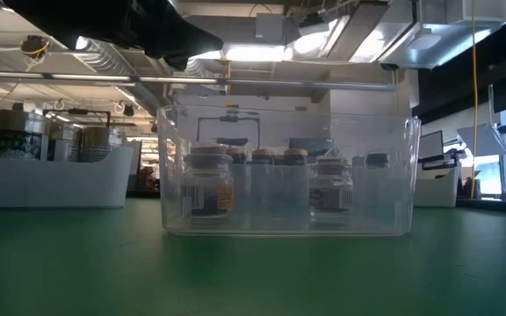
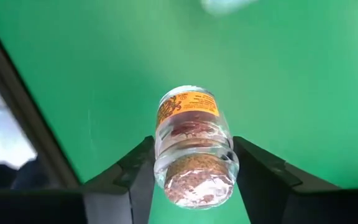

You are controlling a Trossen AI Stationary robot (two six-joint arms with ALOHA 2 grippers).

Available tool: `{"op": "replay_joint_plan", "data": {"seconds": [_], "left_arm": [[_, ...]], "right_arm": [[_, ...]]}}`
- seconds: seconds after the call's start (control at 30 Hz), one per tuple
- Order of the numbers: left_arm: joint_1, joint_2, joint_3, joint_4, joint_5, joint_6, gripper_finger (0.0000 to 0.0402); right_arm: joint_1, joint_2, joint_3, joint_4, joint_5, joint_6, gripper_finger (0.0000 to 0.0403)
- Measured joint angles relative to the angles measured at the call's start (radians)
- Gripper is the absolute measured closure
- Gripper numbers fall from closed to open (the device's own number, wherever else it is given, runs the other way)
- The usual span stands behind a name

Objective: Sort spices by type
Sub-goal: Put the brown spice bottle into the bottom transparent bin

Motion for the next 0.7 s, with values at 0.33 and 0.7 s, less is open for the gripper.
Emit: {"op": "replay_joint_plan", "data": {"seconds": [0.33, 0.7], "left_arm": [[0.0, 0.0, 0.0, 0.0, 0.0, -0.002, 0.0398], [0.0, 0.0, 0.0, 0.001, 0.0, -0.003, 0.0398]], "right_arm": [[-0.17, 0.0, 0.094, 0.021, 0.166, -0.289, 0.0216], [-0.339, 0.018, 0.095, 0.15, 0.115, -0.542, 0.0213]]}}
